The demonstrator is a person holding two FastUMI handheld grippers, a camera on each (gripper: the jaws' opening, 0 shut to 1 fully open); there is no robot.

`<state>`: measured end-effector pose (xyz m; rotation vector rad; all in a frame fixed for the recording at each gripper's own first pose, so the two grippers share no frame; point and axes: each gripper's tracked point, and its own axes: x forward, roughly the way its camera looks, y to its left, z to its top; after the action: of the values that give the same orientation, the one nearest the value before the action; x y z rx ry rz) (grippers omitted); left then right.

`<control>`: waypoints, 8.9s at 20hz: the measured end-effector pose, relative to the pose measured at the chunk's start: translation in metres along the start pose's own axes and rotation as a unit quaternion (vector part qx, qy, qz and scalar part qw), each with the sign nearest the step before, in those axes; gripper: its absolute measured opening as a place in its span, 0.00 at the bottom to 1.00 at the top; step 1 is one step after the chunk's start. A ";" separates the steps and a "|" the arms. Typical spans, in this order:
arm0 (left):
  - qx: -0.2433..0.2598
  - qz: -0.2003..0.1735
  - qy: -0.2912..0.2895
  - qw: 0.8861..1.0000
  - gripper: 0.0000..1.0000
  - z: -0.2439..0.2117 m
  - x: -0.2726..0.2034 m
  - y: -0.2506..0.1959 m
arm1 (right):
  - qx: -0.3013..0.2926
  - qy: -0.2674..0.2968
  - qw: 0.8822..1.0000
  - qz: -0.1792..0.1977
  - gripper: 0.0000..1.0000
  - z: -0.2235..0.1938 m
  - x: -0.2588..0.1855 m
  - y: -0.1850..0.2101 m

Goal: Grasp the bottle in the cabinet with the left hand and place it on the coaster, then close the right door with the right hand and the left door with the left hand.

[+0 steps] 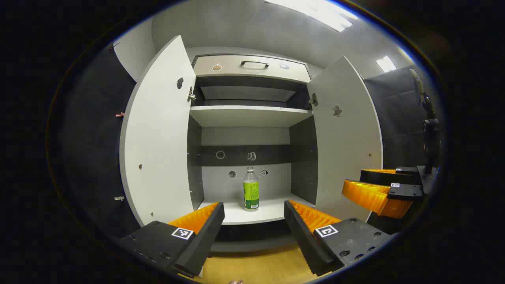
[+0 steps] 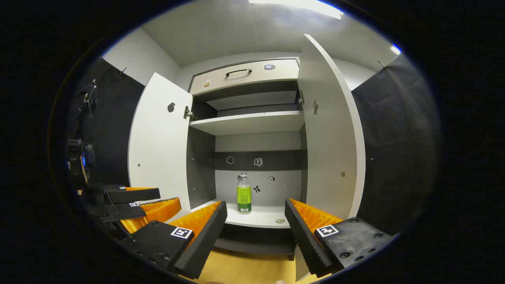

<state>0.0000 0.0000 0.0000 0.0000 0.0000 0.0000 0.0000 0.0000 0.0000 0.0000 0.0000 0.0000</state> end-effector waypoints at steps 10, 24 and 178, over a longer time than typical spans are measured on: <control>-0.015 0.000 -0.006 1.000 0.96 0.004 -0.003 0.006 | 0.004 0.002 1.000 -0.009 0.98 -0.001 -0.003 -0.002; -0.001 -0.031 0.005 1.000 0.96 -0.003 0.001 0.012 | -0.018 0.011 0.999 -0.043 0.98 0.006 -0.014 -0.002; -0.023 -0.109 0.015 0.994 0.98 -0.126 -0.065 -0.039 | -0.010 0.091 0.995 -0.025 0.98 -0.080 -0.064 -0.052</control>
<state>-0.0652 -0.0389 -0.1258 -0.0456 0.0304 -0.2186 -0.0644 -0.0516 -0.0798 -0.0193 0.1824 -0.0499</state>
